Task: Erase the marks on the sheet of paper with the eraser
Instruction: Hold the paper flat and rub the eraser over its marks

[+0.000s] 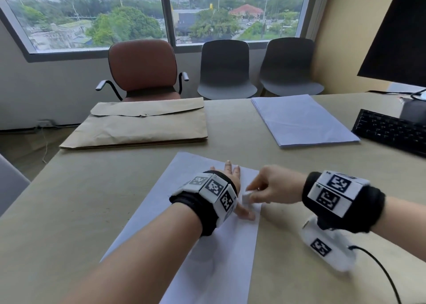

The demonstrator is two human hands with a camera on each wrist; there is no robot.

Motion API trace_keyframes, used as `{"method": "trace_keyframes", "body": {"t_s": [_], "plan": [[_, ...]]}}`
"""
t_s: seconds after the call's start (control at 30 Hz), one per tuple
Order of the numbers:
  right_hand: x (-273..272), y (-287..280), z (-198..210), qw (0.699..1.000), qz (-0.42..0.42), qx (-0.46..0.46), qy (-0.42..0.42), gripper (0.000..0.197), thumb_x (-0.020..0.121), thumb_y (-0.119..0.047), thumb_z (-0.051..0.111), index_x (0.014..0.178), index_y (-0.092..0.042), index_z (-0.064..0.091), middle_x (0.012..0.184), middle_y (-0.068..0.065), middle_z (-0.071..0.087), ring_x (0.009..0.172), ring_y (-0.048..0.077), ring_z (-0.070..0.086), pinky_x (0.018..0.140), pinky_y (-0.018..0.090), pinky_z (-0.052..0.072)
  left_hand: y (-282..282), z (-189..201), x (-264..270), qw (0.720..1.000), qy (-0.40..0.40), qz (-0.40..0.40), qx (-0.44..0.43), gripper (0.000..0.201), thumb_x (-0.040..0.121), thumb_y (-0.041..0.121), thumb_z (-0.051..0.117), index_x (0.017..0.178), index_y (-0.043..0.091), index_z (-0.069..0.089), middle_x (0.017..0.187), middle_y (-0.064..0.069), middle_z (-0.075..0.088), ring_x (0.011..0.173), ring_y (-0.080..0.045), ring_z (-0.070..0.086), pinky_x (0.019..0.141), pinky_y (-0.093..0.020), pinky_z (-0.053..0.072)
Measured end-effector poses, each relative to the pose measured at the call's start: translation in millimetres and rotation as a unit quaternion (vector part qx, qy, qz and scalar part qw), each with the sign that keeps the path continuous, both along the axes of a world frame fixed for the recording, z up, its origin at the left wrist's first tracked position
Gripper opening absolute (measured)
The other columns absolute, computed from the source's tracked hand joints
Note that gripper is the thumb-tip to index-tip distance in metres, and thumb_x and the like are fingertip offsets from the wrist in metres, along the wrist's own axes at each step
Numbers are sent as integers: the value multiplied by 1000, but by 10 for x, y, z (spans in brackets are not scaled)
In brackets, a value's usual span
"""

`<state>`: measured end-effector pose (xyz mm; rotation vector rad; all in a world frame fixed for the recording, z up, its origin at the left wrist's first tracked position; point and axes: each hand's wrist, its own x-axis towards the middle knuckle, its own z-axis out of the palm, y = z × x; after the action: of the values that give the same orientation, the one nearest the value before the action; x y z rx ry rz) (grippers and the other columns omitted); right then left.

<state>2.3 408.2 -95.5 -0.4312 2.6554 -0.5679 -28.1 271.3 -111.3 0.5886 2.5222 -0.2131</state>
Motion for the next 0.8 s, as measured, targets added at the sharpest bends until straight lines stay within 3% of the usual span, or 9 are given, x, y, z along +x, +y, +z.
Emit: {"method": "trace_keyframes", "body": {"t_s": [0.1, 0.17, 0.23, 0.4, 0.5, 0.57, 0.6, 0.7, 0.8], "plan": [[81, -3, 52, 999, 23, 3, -42, 33, 86, -35, 60, 53, -35, 60, 45, -7, 46, 39, 2, 43, 49, 15, 33, -9, 5, 12, 1000, -1, 1, -2, 127, 68, 71, 63, 149, 17, -19, 158, -5, -18, 145, -40, -1, 114, -52, 14], [-63, -20, 62, 1000, -18, 23, -3, 13, 84, -37, 62, 79, -31, 72, 50, -10, 49, 43, 1, 46, 48, 14, 34, -13, 13, 20, 1000, 3, 2, -1, 127, 68, 72, 62, 149, 16, -18, 158, -5, -17, 145, -40, 0, 114, -52, 14], [-174, -49, 25, 997, -52, 33, 40, 26, 84, -37, 63, 99, -19, 73, 54, -13, 50, 49, 2, 46, 50, 15, 35, -9, 19, 32, 1000, 10, 4, 4, 125, 69, 71, 62, 149, 16, -16, 159, -6, -15, 145, -40, 1, 115, -51, 14], [54, -23, 34, 997, 22, 70, -6, 33, 86, -36, 57, 54, -27, 56, 41, -9, 49, 45, 5, 44, 53, 20, 37, -16, 12, 31, 1000, 10, 5, 0, 125, 69, 71, 62, 150, 16, -15, 159, -6, -15, 145, -38, 4, 114, -50, 16], [105, 78, 97, 998, -5, 62, -25, 33, 87, -36, 57, 55, -25, 55, 49, -7, 51, 44, 5, 43, 53, 21, 39, -47, 66, 26, 999, 11, 8, 31, 119, 70, 69, 63, 152, 17, -6, 160, -4, -7, 146, -31, 11, 115, -46, 19], [57, 133, 102, 986, -146, -79, 0, 27, 89, -32, 55, 68, -17, 60, 57, -5, 53, 44, 8, 43, 45, 19, 36, -125, 186, 9, 997, 22, -9, 68, 103, 79, 63, 59, 152, 17, 3, 160, -1, 5, 145, -25, 18, 114, -39, 21], [33, 155, 110, 954, -240, -181, 9, 26, 91, -30, 54, 73, -12, 59, 61, -1, 53, 45, 11, 44, 42, 19, 36, -179, 257, -14, 995, 20, -7, 98, 96, 83, 59, 57, 152, 17, 5, 160, 0, 9, 145, -21, 19, 114, -34, 20], [25, 198, 146, 772, -447, -451, -16, 25, 96, -27, 46, 79, -9, 51, 72, 6, 49, 57, 19, 46, 48, 25, 41, -381, 420, -103, 978, 42, 33, 200, 72, 88, 43, 59, 147, 13, 30, 157, -3, 20, 142, -17, 25, 107, -21, 22], [68, 124, 69, 635, -490, -593, -72, 30, 98, -27, 39, 76, -9, 47, 77, 10, 51, 67, 23, 51, 61, 30, 44, -561, 477, -154, 958, 116, 67, 255, 30, 89, 35, 61, 100, 8, 68, 113, -7, 63, 101, -19, 58, 76, -23, 40]]}}
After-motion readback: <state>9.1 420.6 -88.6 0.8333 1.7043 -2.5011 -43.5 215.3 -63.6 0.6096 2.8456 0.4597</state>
